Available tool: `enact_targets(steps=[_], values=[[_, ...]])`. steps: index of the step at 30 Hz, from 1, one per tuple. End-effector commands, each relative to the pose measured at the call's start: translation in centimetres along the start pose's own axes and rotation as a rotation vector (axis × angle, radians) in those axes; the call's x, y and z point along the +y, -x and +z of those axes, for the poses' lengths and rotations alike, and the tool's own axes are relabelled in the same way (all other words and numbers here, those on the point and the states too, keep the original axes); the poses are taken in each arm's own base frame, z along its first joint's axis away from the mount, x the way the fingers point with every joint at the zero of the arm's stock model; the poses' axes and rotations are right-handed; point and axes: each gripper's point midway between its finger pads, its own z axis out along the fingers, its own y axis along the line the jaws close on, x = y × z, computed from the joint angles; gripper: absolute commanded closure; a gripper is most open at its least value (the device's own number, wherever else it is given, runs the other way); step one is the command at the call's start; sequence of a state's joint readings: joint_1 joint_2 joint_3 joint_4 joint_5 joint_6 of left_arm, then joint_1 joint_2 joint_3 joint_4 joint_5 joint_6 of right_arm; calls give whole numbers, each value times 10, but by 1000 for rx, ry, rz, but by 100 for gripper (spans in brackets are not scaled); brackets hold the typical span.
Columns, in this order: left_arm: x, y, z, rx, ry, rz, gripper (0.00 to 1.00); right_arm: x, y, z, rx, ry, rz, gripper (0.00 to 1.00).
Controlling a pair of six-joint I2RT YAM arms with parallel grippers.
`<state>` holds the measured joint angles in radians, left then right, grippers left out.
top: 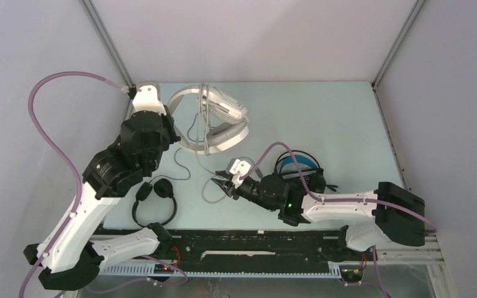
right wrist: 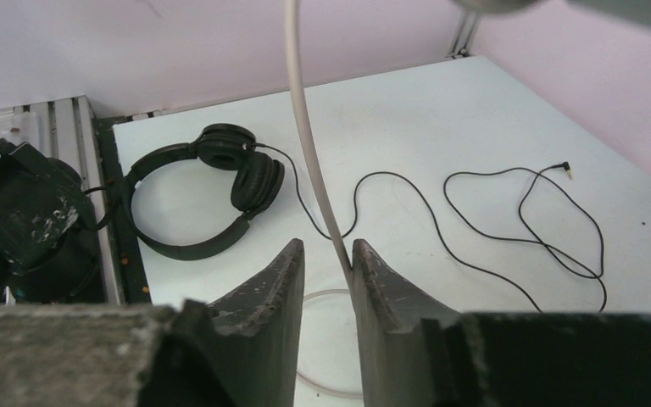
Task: Wrap the headphones
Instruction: Wrap the headphones cable around the headphones.
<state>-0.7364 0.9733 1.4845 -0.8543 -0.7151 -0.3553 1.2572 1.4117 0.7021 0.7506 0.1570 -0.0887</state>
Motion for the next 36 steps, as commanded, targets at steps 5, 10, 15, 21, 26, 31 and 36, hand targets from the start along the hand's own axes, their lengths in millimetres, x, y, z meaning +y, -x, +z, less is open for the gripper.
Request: enact_targets(steps=[5, 10, 15, 21, 26, 31, 36], values=[[-13, 69, -26, -151, -110, -227, 100, -10, 18, 1, -227, 49, -11, 51], [-17, 73, -27, -148, -128, -237, 100, -8, 19, 6, -283, 93, -37, 43], [-21, 76, -29, -144, -147, -249, 100, -14, 21, 15, -326, 83, -65, 37], [-26, 76, -28, -138, -161, -255, 100, -7, 14, 33, -316, 127, -96, 36], [-27, 78, -27, -150, -170, -258, 100, -12, 15, 41, -335, 105, -71, 41], [-28, 78, -26, -159, -171, -264, 100, -18, 4, 46, -312, 92, -67, 59], [-18, 88, -24, -183, -112, -235, 100, -20, 1, 37, -304, 75, -49, 97]])
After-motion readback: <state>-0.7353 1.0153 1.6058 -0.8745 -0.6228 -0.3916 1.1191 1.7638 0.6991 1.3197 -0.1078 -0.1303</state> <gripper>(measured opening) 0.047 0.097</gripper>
